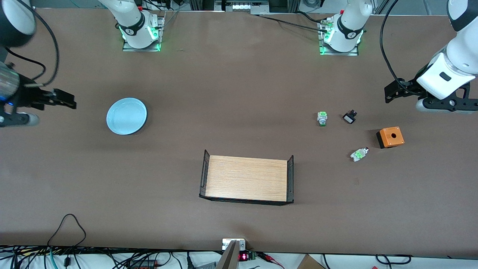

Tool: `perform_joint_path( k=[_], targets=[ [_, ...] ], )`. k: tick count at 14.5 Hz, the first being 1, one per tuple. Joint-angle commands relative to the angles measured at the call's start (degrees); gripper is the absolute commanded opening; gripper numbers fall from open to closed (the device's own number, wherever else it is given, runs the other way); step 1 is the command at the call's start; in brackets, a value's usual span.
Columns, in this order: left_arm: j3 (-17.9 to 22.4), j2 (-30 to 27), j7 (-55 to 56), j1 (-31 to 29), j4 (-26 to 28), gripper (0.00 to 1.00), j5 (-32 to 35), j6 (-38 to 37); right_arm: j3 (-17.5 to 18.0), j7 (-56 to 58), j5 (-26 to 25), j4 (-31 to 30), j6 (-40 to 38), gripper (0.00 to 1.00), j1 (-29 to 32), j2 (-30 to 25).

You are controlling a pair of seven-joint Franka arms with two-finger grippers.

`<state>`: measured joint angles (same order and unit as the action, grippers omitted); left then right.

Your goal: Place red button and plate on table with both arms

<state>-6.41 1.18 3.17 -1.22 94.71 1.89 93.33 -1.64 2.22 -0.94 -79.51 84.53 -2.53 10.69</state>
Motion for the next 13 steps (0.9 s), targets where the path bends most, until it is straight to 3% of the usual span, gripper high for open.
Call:
perform_joint_path(
  k=[1, 6, 13],
  targets=[
    [0.0, -0.13, 0.35, -0.27, -0.93, 1.0, -1.27, -1.22, 0.06, -0.81, -0.64, 3.57, -2.08, 1.0, -0.46, 2.4],
    [0.0, -0.13, 0.35, -0.27, -0.93, 1.0, -1.27, -1.22, -0.03, -1.16, -0.99, 1.2, -1.04, 1.0, -1.17, 1.79],
    [0.0, -0.13, 0.35, -0.27, -0.93, 1.0, -1.27, -1.22, -1.35, -1.07, -0.2, 0.58, 2.66, 1.0, 3.49, 2.05]
  ],
)
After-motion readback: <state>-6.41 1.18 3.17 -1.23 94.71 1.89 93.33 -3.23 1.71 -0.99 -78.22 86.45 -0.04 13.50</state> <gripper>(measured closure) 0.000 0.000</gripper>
